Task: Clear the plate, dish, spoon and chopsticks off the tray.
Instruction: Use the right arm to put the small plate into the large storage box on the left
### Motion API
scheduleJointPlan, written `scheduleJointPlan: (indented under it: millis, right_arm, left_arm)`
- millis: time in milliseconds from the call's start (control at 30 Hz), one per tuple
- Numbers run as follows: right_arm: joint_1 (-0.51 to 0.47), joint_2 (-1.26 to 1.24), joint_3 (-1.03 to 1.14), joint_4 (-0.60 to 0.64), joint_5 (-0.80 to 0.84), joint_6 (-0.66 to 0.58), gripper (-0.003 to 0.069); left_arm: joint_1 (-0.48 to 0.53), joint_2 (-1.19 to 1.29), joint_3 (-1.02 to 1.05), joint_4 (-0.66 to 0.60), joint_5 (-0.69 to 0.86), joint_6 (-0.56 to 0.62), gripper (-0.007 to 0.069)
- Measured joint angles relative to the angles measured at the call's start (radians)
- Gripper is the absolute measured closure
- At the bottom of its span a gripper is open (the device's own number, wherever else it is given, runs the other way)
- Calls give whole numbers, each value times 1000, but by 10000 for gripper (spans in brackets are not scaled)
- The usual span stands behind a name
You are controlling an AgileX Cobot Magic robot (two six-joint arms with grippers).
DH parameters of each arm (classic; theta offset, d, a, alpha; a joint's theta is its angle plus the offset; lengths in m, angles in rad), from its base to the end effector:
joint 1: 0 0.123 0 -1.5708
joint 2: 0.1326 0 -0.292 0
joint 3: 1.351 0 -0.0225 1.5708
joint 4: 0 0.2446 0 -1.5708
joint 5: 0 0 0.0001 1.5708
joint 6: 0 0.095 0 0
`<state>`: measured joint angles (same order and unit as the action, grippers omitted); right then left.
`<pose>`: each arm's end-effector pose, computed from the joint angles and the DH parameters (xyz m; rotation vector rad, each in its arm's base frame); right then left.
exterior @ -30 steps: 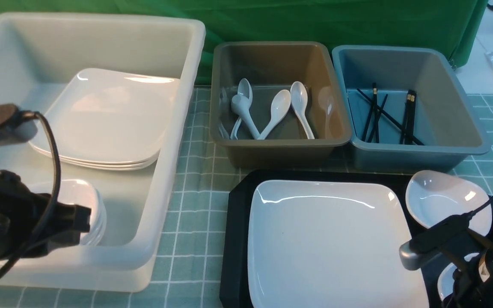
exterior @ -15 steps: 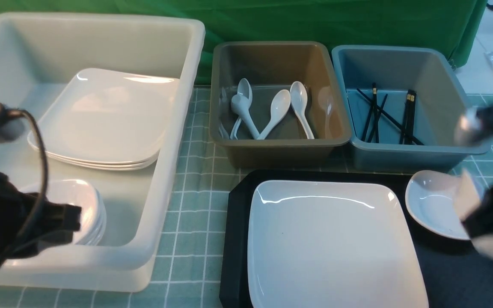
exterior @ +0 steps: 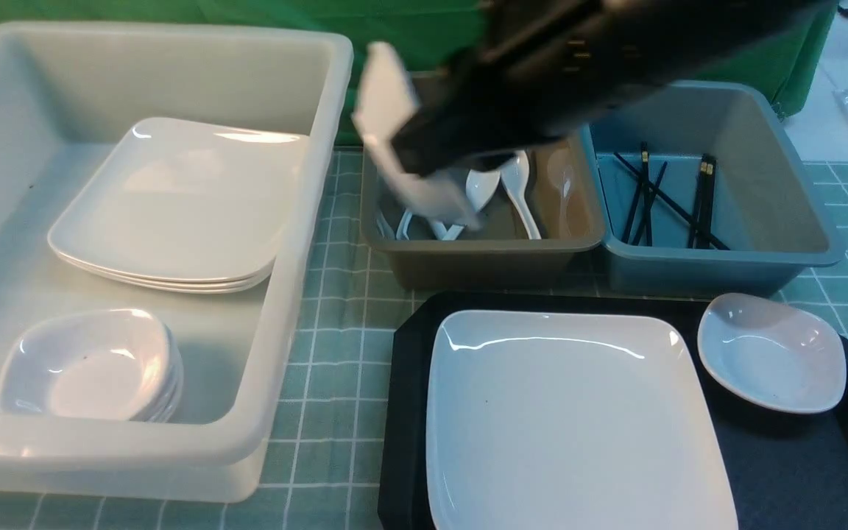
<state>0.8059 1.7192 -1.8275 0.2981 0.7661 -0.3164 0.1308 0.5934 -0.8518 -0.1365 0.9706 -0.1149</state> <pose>0.2602 0.2990 0.4246 -1.0602 1.8960 0.6308 0.0816 0.0000 0.3659 -0.2897 2.1721 -0.1580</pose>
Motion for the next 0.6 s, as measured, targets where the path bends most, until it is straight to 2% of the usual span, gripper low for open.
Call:
scheduleJointPlan:
  millis: [200, 333, 600]
  right_arm:
    - [138, 274, -260, 4, -116, -43, 596]
    - [178, 413, -354, 5, -158, -59, 596]
    - [249, 569, -392, 4, -206, -171, 596]
  left_arm:
    - [11, -93, 0, -15, 1, -37, 615]
    - [11, -137, 0, -15, 8, -55, 615]
    - [12, -190, -1, 35, 30, -85, 615]
